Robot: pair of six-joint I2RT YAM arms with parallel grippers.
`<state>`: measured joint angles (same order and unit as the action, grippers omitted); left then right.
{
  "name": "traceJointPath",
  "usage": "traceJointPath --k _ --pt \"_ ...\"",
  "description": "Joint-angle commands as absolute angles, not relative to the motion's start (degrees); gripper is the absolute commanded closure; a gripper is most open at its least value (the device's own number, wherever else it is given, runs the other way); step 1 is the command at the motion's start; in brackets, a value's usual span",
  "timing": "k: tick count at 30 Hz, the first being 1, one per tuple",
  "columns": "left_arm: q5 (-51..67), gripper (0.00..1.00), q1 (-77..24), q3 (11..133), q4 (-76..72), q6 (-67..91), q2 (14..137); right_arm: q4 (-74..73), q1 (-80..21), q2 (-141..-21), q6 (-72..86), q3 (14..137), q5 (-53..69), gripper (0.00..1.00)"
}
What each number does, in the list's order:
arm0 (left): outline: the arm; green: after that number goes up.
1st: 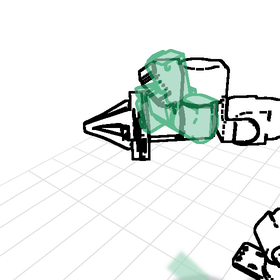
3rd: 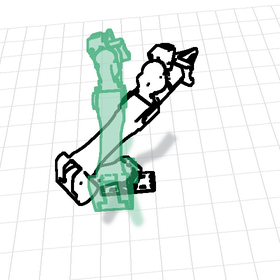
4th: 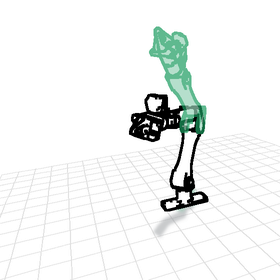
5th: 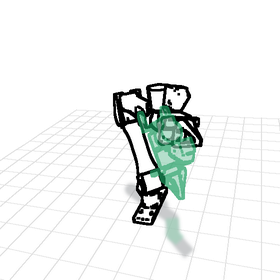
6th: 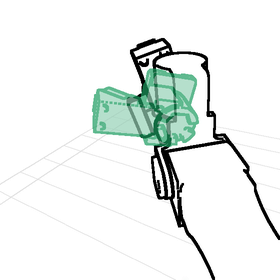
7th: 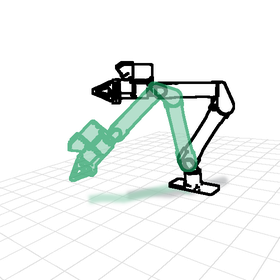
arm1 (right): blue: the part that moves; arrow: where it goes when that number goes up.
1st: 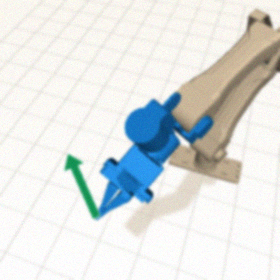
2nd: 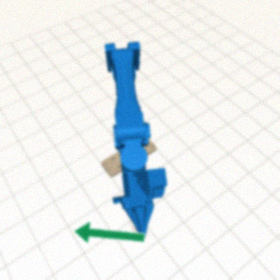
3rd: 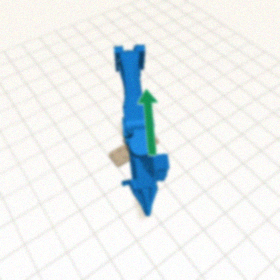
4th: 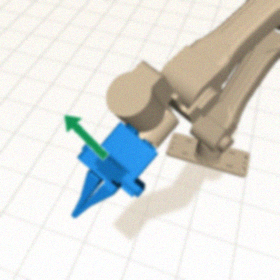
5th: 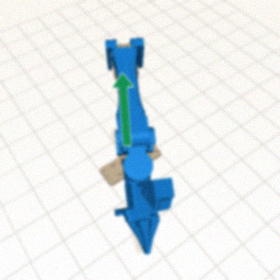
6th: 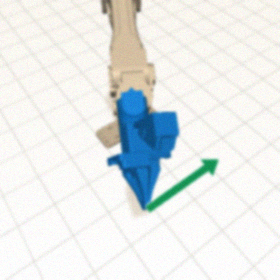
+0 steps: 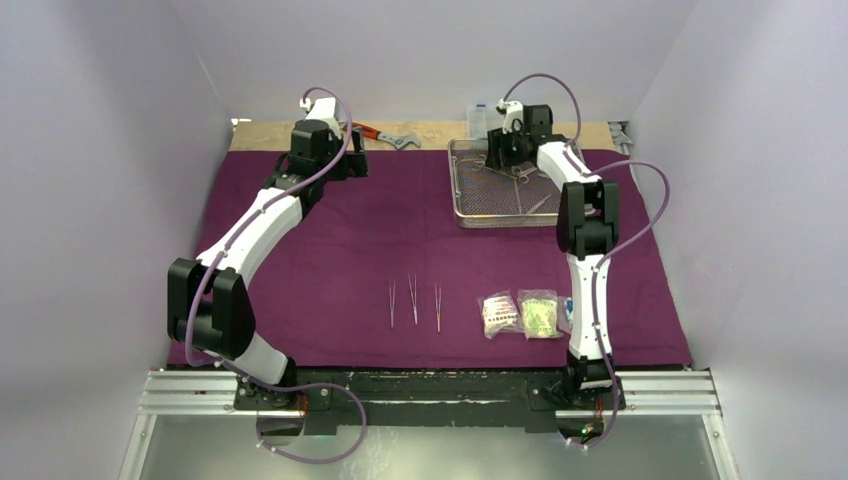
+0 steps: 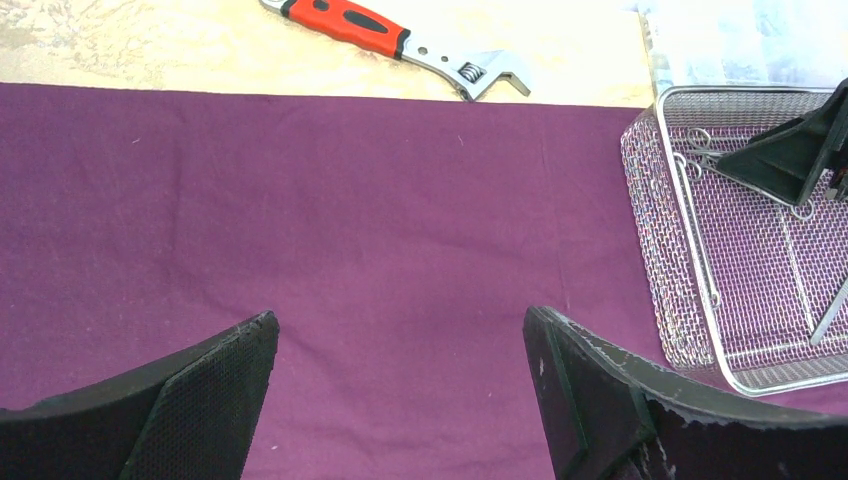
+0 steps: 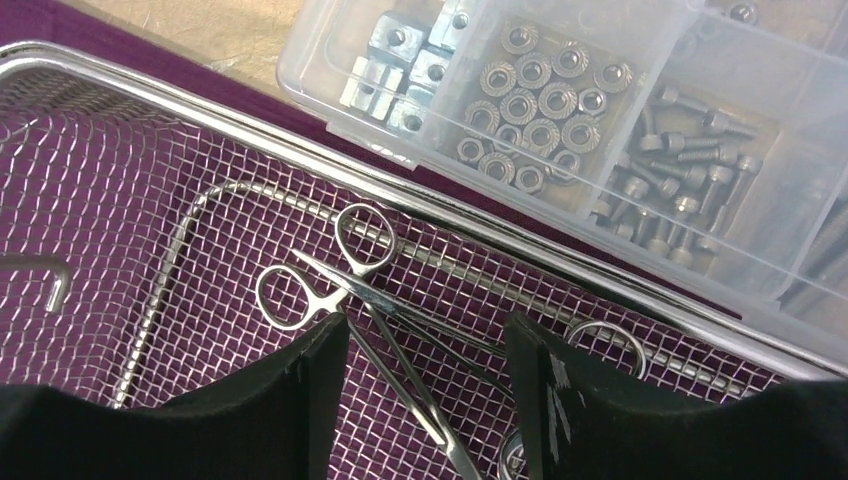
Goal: Open and lay out the surgical kit
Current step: Adjust the medical item in the container.
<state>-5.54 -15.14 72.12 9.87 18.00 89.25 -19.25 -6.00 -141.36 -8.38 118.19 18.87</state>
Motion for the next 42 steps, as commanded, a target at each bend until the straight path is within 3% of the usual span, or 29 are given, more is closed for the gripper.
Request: traceJointPath --k 1,9,11,15,17,42 --pt "-4.83 0.09 -15.03 73.63 7.61 18.28 88.45 -26.79 -5.99 -137.52 -4.21 118.98 17.67 0.39" --pt "-4.66 0.09 -15.03 72.35 6.90 18.28 87.60 -30.34 -6.46 -134.57 -5.53 117.53 13.76 0.59" --pt "-4.58 0.09 -15.03 72.13 6.77 18.29 87.38 -29.51 -6.86 -133.17 -7.93 115.69 13.62 0.59" --pt "-4.53 0.09 -15.03 72.08 6.68 18.41 87.36 -29.51 -8.23 -131.12 -14.03 113.42 13.02 0.43" --pt "-4.45 0.09 -15.03 72.01 6.59 18.46 87.28 -29.47 -8.70 -130.59 -16.05 112.63 12.73 0.41" --pt "-4.15 0.09 -15.07 72.69 7.21 18.84 88.42 -28.12 -9.48 -135.04 -24.06 116.68 12.06 0.49"
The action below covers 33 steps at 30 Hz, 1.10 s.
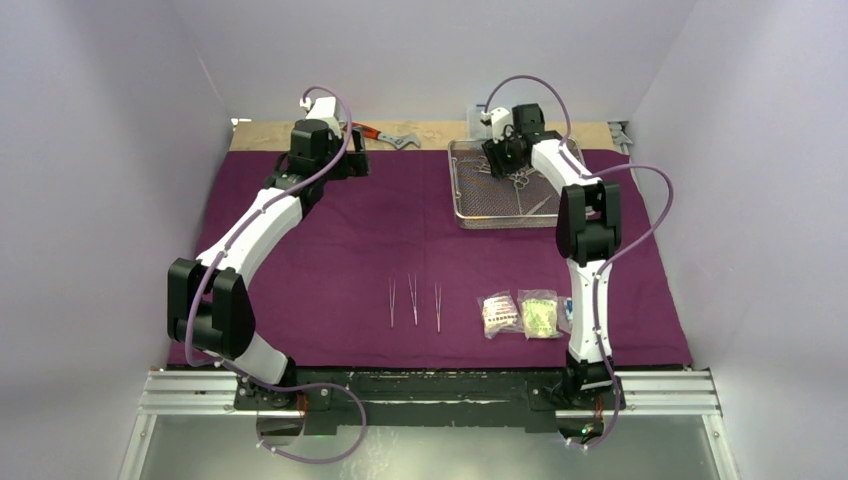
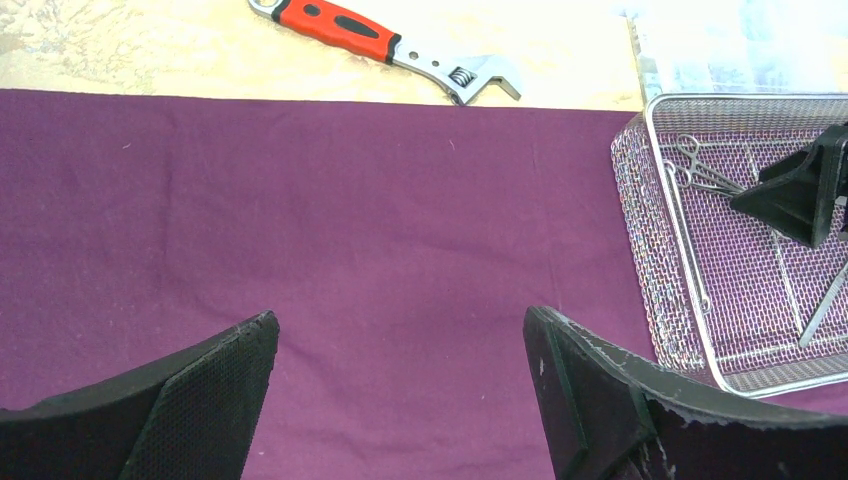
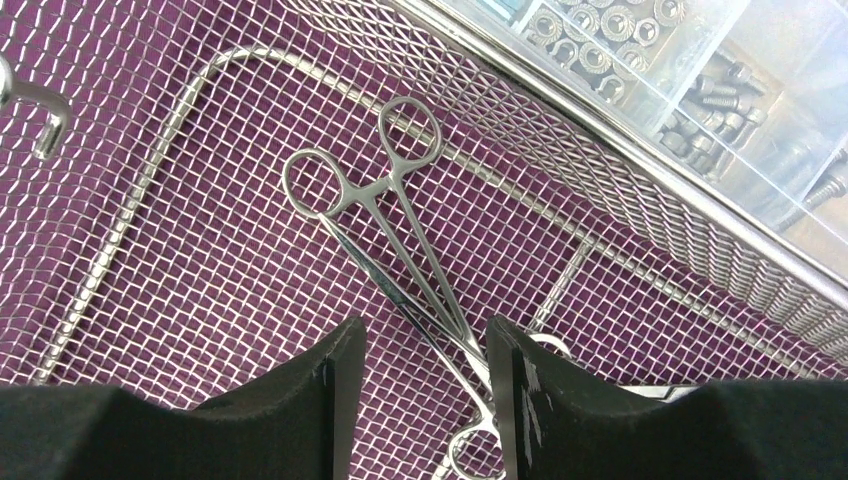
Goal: Open and lay out the surgical kit
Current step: Adjust the medical item in the container, then pick up the medical item from the container.
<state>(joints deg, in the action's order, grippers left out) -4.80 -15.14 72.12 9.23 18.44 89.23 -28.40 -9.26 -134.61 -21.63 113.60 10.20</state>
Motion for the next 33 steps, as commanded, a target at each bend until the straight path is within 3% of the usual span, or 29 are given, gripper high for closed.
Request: traceJointPath --k 1,18,27,33 --pt "-4.13 0.09 -15.03 72.69 7.22 18.81 88.49 -27.88 -9.47 -135.48 -25.17 116.71 10.94 0.50" --pt "-3.79 0.09 -15.03 71.52 6.77 19.13 87.85 -31.27 -9.58 -139.23 -26.00 119.58 14.83 0.70" --pt "-3.74 0.09 -15.03 71.02 6.69 19.33 86.95 -27.82 -9.58 -137.08 -24.79 118.91 11.68 0.95" --pt "-3.24 0.09 -15.03 71.02 6.27 19.65 86.86 -24.42 -9.56 -132.14 -24.20 117.23 10.78 1.00"
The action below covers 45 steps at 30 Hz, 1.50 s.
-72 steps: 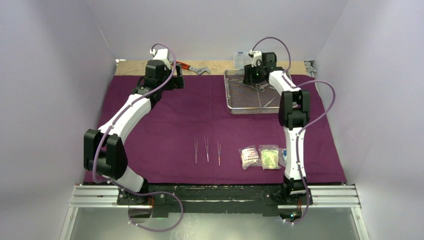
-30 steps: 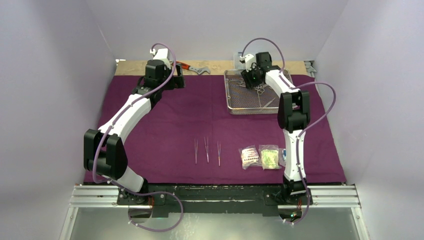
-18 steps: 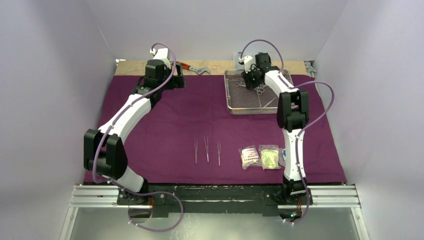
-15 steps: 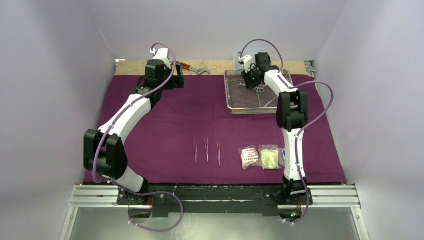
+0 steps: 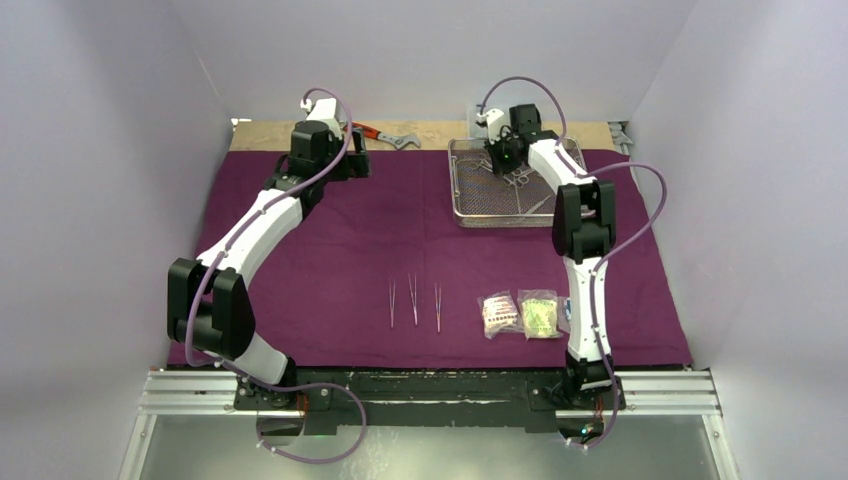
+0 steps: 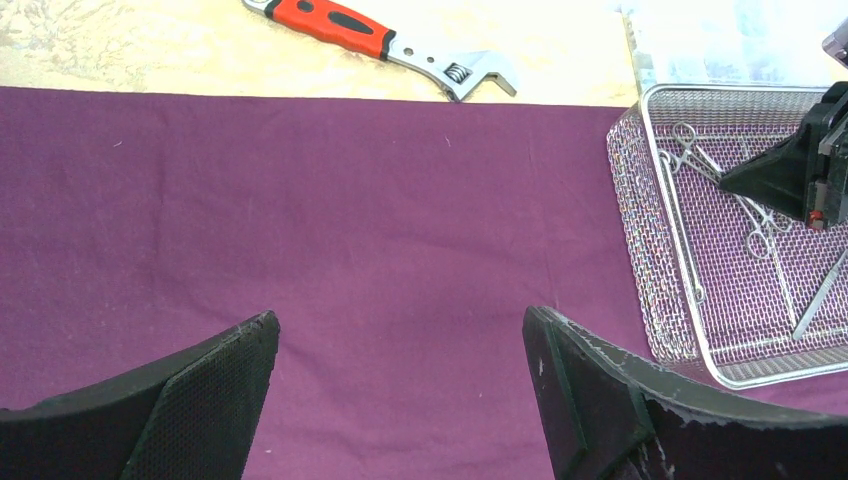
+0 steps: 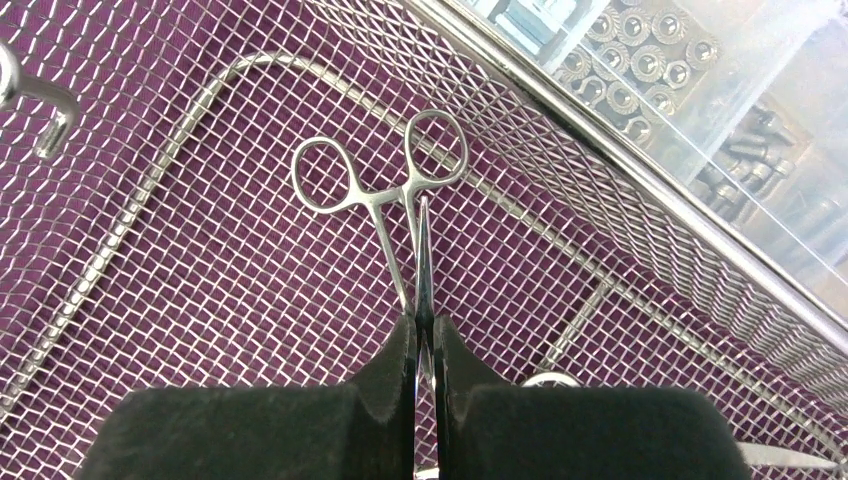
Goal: Open and lay out the surgical kit
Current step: Pick up the medical item from the container, then place the medical item in the surgical kit.
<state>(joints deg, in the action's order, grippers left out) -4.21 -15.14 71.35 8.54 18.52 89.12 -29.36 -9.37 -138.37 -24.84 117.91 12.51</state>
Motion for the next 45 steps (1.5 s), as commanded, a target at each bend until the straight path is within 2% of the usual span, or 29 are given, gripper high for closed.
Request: traceJointPath --k 1,14,25,35,39,45 --pt "-3.22 0.09 -15.03 71.02 6.29 19.68 86.80 -23.66 -9.58 -130.84 -23.82 116.64 10.88 1.00" --pt "-2.33 0.09 -15.05 70.75 6.35 19.95 85.49 -22.83 -9.51 -125.84 -19.27 114.28 12.57 1.00" --pt "-2.52 0.10 -15.03 70.95 7.73 21.94 82.24 -16.18 -12.20 -115.87 3.02 110.51 9.73 1.00" --pt "-13.03 0.10 -15.07 66.42 12.82 24.06 69.84 -16.22 -27.52 -104.13 37.25 97.29 -7.43 1.00" --pt "-19.11 0.11 -15.03 63.47 15.65 25.62 62.93 -20.53 -37.70 -104.00 45.37 96.48 -17.09 1.00" --pt "-26.97 0.11 -15.07 61.31 21.48 26.92 54.20 -21.94 -49.19 -106.46 54.89 93.22 -22.11 1.00"
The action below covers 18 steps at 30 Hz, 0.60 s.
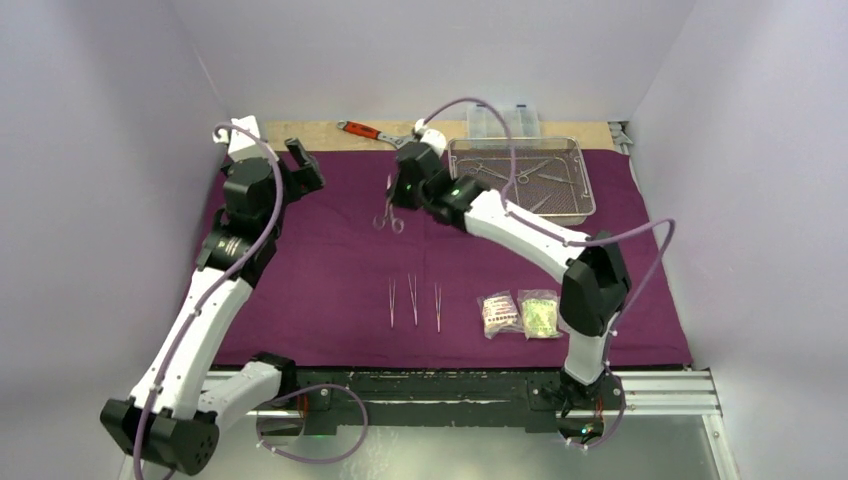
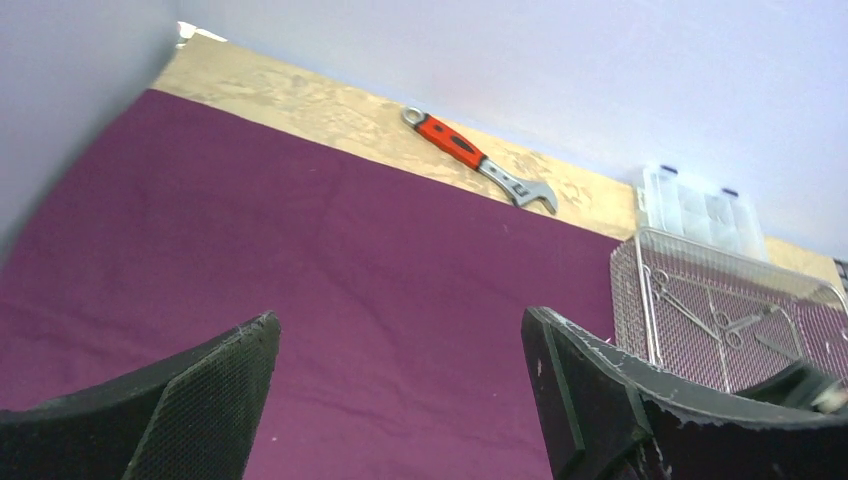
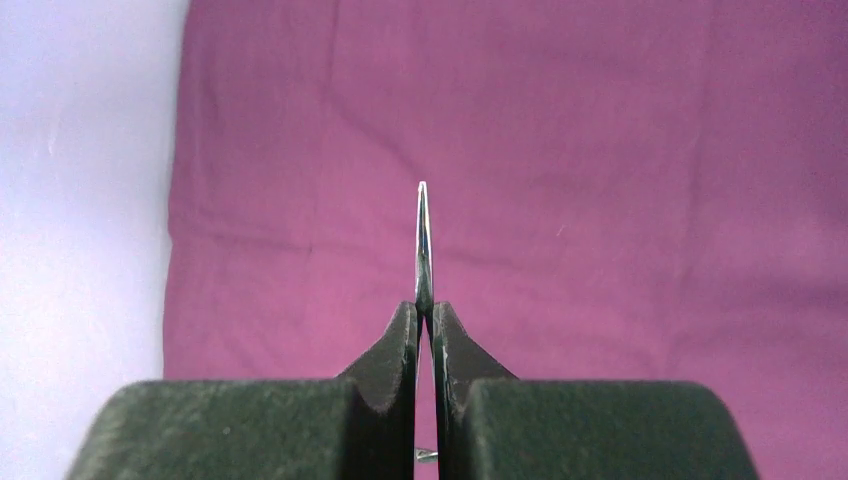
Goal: Open and lay out the surgical kit
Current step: Place the medical item in the surgical kit.
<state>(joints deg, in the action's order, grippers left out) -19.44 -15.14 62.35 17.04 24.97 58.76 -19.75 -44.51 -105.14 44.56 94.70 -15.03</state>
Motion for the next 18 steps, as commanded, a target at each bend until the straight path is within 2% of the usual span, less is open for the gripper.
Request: traceJointPath --k 1,7,9,18 --pt "-27.88 0.11 -15.10 61.20 22.39 27.07 52.97 -22.12 -50.66 -107.65 55.61 93.39 -22.30 1.00" --pt "-30.94 0.10 -15.06 60.64 25.67 27.30 48.44 -22.77 -58.44 -116.78 56.96 96.10 -21.00 1.00" --pt "-30.99 0.10 -15.14 61.41 27.08 27.12 48.45 -22.37 -61.14 -119.73 62.43 96.46 -20.33 1.00" --pt "-30.83 0.10 -15.09 61.26 29.59 25.23 48.75 -23.65 -65.02 -125.21 65.24 98.74 -22.81 1.00"
